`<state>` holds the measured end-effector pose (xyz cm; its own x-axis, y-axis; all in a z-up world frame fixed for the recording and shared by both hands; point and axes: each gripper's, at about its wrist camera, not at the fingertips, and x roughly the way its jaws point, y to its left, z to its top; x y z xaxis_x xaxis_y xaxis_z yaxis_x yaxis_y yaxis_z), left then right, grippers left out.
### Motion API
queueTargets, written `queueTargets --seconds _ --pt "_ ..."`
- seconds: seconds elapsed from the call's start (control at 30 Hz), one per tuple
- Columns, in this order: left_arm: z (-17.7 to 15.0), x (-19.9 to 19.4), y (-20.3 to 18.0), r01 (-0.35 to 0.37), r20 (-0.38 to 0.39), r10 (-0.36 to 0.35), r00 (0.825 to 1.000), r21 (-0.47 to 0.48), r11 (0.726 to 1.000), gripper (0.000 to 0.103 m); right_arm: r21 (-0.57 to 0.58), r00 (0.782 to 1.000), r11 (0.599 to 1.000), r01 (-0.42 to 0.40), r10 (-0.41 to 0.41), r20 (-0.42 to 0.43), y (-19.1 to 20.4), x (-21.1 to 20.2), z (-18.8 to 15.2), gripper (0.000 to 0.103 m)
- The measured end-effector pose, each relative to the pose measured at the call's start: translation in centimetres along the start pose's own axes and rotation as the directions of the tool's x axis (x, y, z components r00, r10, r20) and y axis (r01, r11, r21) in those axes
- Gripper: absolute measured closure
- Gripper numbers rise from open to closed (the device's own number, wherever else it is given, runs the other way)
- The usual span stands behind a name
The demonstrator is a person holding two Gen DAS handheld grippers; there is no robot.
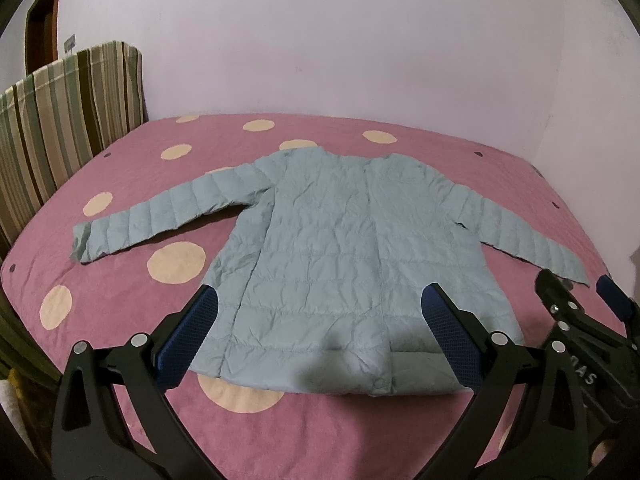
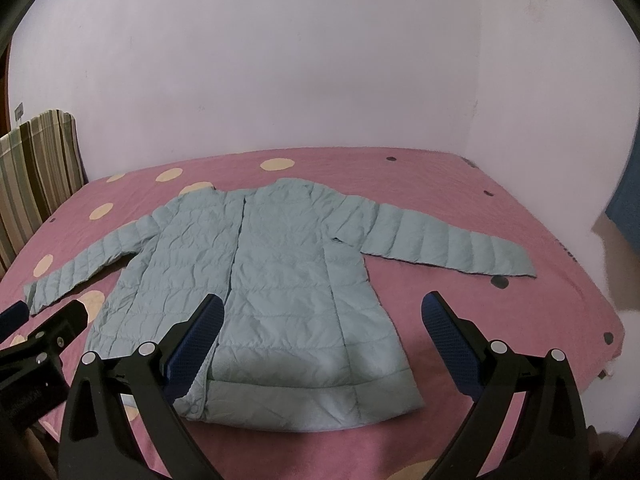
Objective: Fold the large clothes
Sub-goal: 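Grasp the jacket sleeve cuff with the right gripper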
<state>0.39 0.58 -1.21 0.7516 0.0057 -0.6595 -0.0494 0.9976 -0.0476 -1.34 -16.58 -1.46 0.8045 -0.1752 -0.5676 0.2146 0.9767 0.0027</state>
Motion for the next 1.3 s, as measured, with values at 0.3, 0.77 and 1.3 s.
queueTargets --seconds 0.3,0.77,1.3 --pt "0.4 5.8 5.5 -0.049 -0.026 0.046 0.999 -0.167 0.985 0.002 0.115 0.998 0.993 -0.034 0.040 -0.049 -2.9 5.0 -0.9 0.005" --pt "-2.3 16.6 18.2 -0.186 -0.192 0.101 0.976 -0.500 0.846 0.002 0.640 0.997 0.768 0.001 0.046 -0.056 -23.9 16.9 -1.5 0.048" --pt "-4.6 19.2 19.7 -0.288 -0.227 0.195 0.954 -0.513 0.809 0.002 0.899 1.000 0.437 -0.025 -0.003 0.029 -36.7 24.4 -6.8 0.047"
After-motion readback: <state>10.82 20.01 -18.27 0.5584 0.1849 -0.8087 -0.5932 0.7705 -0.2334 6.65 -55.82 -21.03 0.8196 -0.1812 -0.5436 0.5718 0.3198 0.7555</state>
